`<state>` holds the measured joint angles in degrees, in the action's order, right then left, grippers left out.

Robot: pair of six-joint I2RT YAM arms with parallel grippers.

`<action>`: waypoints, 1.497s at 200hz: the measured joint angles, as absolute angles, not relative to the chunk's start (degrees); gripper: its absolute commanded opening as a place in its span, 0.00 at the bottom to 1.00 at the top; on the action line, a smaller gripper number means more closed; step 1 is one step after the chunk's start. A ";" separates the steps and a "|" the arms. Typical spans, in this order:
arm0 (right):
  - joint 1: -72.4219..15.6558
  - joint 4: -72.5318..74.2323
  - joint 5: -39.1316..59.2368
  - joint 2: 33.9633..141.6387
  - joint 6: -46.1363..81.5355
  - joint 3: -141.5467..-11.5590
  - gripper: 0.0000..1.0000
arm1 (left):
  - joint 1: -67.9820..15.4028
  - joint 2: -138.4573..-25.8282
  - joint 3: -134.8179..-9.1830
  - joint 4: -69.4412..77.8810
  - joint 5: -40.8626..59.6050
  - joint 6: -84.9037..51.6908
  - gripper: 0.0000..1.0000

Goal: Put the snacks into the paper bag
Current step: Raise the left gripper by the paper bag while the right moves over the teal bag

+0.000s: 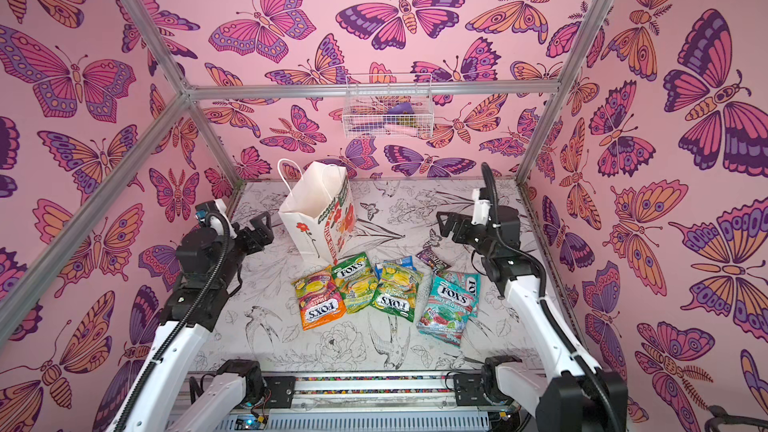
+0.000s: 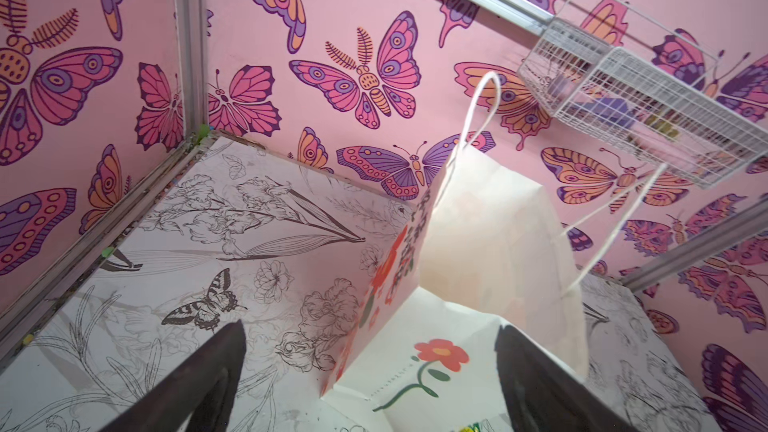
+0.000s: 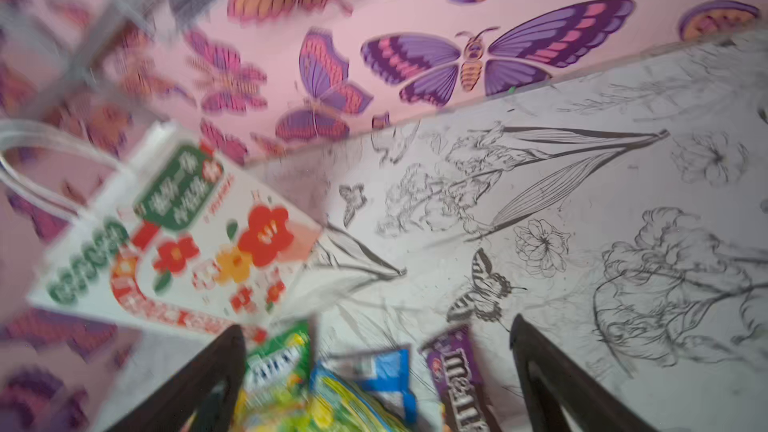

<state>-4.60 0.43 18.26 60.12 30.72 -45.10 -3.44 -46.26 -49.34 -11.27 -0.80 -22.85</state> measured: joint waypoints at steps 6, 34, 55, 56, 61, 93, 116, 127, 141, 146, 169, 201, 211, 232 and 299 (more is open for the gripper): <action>-4.08 1.72 18.35 59.00 33.58 -43.16 0.99 | -3.44 -46.24 -50.48 -12.32 0.19 -23.03 0.96; -3.62 -0.23 21.10 61.19 39.72 -40.58 0.99 | -3.46 -47.05 -54.96 -16.51 4.32 -23.59 0.96; -3.64 -6.61 22.52 63.09 39.33 -43.24 0.99 | -3.44 -48.49 -58.00 -19.03 6.74 -23.73 0.96; -3.64 -6.98 22.55 63.11 39.24 -43.51 0.99 | -3.44 -48.53 -58.06 -19.11 6.83 -23.75 0.96; -3.73 -8.12 22.61 63.07 39.09 -44.16 0.99 | -3.44 -48.82 -58.61 -19.73 7.38 -23.86 0.96; -3.90 -14.22 21.39 60.58 37.54 -46.72 0.99 | -3.46 -49.36 -59.64 -22.24 10.39 -24.77 0.96; -3.90 -21.56 18.11 60.03 35.83 -48.14 0.99 | -3.49 -50.41 -60.47 -23.59 12.34 -24.75 0.96; -3.90 -25.06 16.12 59.94 35.27 -48.49 0.99 | -3.57 -51.07 -61.08 -24.49 12.97 -24.71 0.95; -3.90 -29.15 14.06 59.33 34.39 -48.47 0.99 | -3.68 -51.88 -61.91 -25.65 13.76 -24.51 0.96; -3.90 -30.46 13.34 58.81 34.20 -48.29 0.99 | -3.68 -52.07 -62.17 -25.96 14.02 -24.47 0.95; -3.90 -34.15 12.01 54.78 33.61 -46.22 0.98 | -3.73 -52.49 -62.98 -26.92 15.05 -24.29 0.96; -4.03 -36.73 12.93 51.72 32.99 -42.04 0.90 | -3.77 -52.75 -63.09 -27.86 15.18 -24.23 0.95; -4.27 -37.60 13.30 51.96 32.95 -40.93 0.89 | -3.77 -53.15 -63.24 -28.34 15.18 -24.21 0.95; -4.60 -39.09 13.76 51.99 32.99 -38.68 0.84 | -3.77 -54.28 -63.66 -28.75 15.18 -24.03 0.95; -5.30 -41.67 12.29 47.81 35.27 -33.23 0.78 | -3.77 -54.98 -63.83 -29.36 15.05 -22.76 0.95</action>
